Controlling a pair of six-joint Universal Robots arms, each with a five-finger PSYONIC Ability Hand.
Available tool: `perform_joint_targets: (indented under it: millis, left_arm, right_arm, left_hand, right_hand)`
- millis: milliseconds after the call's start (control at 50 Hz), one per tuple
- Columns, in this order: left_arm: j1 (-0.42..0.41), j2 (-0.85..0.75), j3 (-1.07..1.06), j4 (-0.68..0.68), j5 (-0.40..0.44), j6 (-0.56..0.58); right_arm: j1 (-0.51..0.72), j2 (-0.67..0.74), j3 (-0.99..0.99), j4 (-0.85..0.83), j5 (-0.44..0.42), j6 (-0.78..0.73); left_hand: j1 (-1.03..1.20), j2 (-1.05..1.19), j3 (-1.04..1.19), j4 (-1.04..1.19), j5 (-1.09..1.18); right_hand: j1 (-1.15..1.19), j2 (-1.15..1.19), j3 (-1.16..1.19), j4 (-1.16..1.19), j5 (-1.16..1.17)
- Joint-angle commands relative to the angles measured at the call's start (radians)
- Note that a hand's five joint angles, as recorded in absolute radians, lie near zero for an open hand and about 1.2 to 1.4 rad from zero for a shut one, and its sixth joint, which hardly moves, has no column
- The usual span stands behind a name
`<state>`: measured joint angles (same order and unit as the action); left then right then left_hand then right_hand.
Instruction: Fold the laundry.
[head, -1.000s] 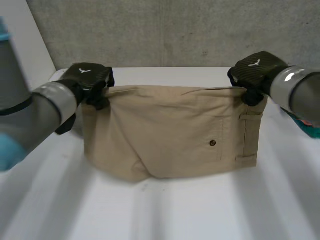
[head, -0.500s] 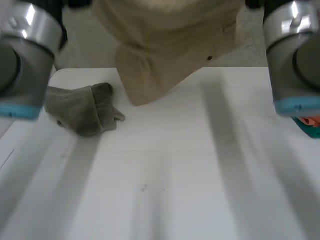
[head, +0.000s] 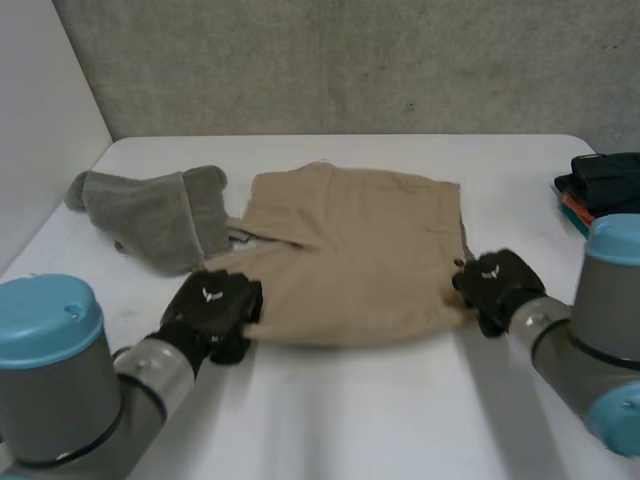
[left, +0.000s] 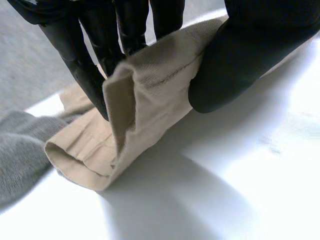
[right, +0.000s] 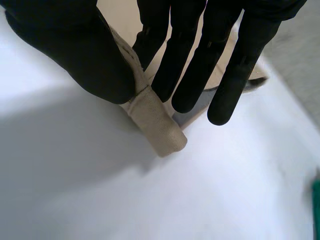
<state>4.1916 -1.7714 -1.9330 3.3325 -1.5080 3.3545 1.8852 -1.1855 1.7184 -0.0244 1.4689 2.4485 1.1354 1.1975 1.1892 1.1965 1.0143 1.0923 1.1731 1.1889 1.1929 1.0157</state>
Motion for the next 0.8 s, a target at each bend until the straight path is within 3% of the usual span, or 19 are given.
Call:
perform_joint_targets:
  millis: [20, 140, 280, 420, 560, 660, 800]
  left_arm:
    - [-0.067, 0.150, -0.037, -0.292, 0.005, -0.006]
    - [-0.114, 0.133, -0.012, -0.490, 0.014, -0.003]
    - [-0.137, 0.107, 0.063, -0.585, 0.020, 0.006]
    - [-0.170, 0.038, 0.208, -0.809, 0.011, 0.120]
    - [-0.124, -0.097, 0.376, -0.658, -0.015, 0.184]
    - [-0.088, -0.256, 0.590, -0.425, -0.072, 0.209]
    - [-0.059, -0.492, 0.877, -0.133, -0.066, 0.270]
  right_arm:
    - [-0.055, -0.157, 0.018, 0.400, -0.025, -0.200]
    - [-0.089, -0.212, 0.033, 0.526, -0.071, -0.267]
    - [-0.100, -0.203, 0.038, 0.564, -0.082, -0.301]
    - [-0.147, -0.183, 0.012, 0.673, -0.096, -0.433]
    - [-0.124, -0.137, -0.074, 0.537, -0.107, -0.303]
    - [-0.092, -0.068, -0.181, 0.327, -0.078, -0.102]
    - [-0.040, 0.064, -0.260, 0.020, -0.009, 0.004]
  left_hand:
    - [0.261, 0.199, 0.207, 0.200, 0.207]
    - [0.261, 0.199, 0.207, 0.200, 0.207]
    - [0.261, 0.199, 0.207, 0.200, 0.207]
    - [0.261, 0.199, 0.207, 0.200, 0.207]
    - [0.261, 0.199, 0.207, 0.200, 0.207]
    - [0.261, 0.199, 0.207, 0.200, 0.207]
    - [0.261, 0.199, 0.207, 0.200, 0.207]
  right_hand:
    - [0.304, 0.223, 0.207, 0.203, 0.206]
    - [0.304, 0.223, 0.207, 0.203, 0.206]
    - [0.304, 0.223, 0.207, 0.203, 0.206]
    - [0.304, 0.223, 0.207, 0.203, 0.206]
    - [0.304, 0.223, 0.207, 0.203, 0.206]
    - [0.304, 0.223, 0.207, 0.203, 0.206]
    - [0.304, 0.223, 0.207, 0.203, 0.206]
